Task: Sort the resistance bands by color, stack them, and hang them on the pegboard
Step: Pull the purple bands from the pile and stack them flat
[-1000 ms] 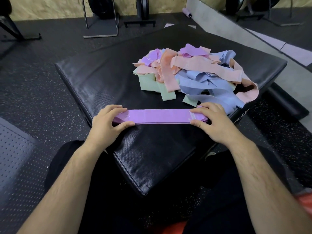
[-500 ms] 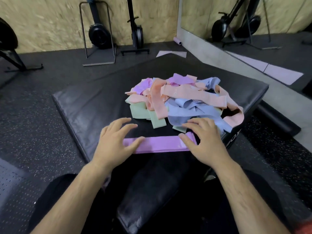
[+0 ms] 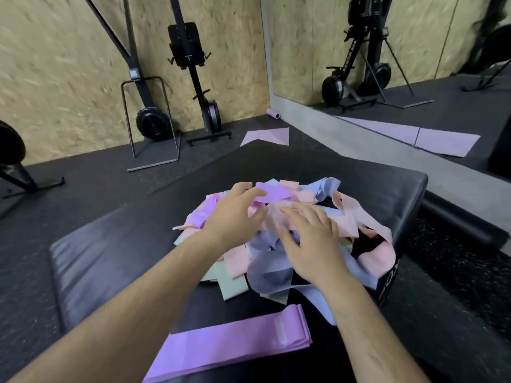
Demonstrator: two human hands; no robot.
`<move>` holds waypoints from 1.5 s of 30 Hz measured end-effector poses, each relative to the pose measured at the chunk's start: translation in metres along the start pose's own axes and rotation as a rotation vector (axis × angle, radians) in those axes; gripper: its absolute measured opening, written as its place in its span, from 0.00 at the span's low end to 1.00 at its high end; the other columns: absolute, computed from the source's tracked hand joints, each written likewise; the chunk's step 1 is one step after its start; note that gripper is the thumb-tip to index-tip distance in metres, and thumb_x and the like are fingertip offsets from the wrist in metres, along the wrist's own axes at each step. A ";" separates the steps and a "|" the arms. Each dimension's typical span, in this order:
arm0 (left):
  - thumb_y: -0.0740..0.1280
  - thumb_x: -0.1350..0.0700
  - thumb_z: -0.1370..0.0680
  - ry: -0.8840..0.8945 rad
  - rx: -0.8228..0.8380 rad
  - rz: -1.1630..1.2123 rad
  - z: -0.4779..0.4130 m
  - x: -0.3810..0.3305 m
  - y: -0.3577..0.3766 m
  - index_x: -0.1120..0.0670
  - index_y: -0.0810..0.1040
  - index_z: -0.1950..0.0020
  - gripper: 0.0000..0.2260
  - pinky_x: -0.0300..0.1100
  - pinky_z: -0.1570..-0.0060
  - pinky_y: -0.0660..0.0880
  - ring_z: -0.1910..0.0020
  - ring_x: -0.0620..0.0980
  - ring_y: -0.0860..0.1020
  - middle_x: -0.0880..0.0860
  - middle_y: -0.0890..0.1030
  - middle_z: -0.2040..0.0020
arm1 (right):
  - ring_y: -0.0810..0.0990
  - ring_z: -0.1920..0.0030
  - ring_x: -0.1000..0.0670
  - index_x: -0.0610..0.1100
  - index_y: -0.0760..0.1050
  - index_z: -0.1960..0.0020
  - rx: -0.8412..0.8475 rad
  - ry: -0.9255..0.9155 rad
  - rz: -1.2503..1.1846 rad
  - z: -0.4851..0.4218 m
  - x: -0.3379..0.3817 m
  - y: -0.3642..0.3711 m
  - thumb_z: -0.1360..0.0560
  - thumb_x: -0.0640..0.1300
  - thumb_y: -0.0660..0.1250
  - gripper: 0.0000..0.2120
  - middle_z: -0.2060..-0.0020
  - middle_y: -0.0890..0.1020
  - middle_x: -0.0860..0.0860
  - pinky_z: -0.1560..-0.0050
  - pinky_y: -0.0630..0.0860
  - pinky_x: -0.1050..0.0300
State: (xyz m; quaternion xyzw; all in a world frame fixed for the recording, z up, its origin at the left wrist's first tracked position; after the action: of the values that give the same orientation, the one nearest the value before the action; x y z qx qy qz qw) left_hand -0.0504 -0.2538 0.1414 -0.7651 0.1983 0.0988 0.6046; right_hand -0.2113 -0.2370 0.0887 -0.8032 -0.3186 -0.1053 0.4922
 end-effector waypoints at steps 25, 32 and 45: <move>0.70 0.53 0.22 0.157 -0.222 0.155 0.019 -0.069 -0.167 0.51 0.79 0.53 0.03 0.32 0.63 0.70 0.63 0.41 0.76 0.46 0.81 0.61 | 0.73 0.33 0.52 0.50 0.68 0.27 -0.202 -0.130 -0.451 -0.040 0.109 -0.105 0.22 0.55 0.69 0.26 0.34 0.75 0.53 0.33 0.71 0.52; 0.70 0.50 0.21 0.169 -0.342 0.264 0.063 -0.067 -0.233 0.55 0.79 0.52 0.09 0.41 0.67 0.67 0.68 0.44 0.71 0.52 0.79 0.63 | 0.82 0.47 0.54 0.54 0.78 0.45 0.012 -0.202 -0.623 -0.058 0.182 -0.150 0.19 0.41 0.63 0.10 0.55 0.84 0.56 0.46 0.80 0.58; 0.75 0.53 0.23 0.073 -0.304 0.865 0.124 -0.047 -0.255 0.55 0.77 0.43 0.13 0.40 0.60 0.78 0.60 0.48 0.81 0.53 0.83 0.48 | 0.77 0.60 0.56 0.48 0.80 0.51 0.076 -0.135 -0.605 -0.046 0.237 -0.171 0.20 0.53 0.67 0.08 0.60 0.82 0.53 0.58 0.72 0.58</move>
State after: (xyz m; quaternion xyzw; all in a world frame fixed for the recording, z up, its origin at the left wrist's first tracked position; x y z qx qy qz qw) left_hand 0.0265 -0.0770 0.3546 -0.6951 0.5036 0.3432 0.3813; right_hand -0.1259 -0.1261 0.3492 -0.6580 -0.5789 -0.1816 0.4460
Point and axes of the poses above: each hand's wrist, its own z-axis away from the middle knuckle, its own y-axis out of the palm, x = y × z, the point moved 8 cm from there along -z, towards the middle knuckle
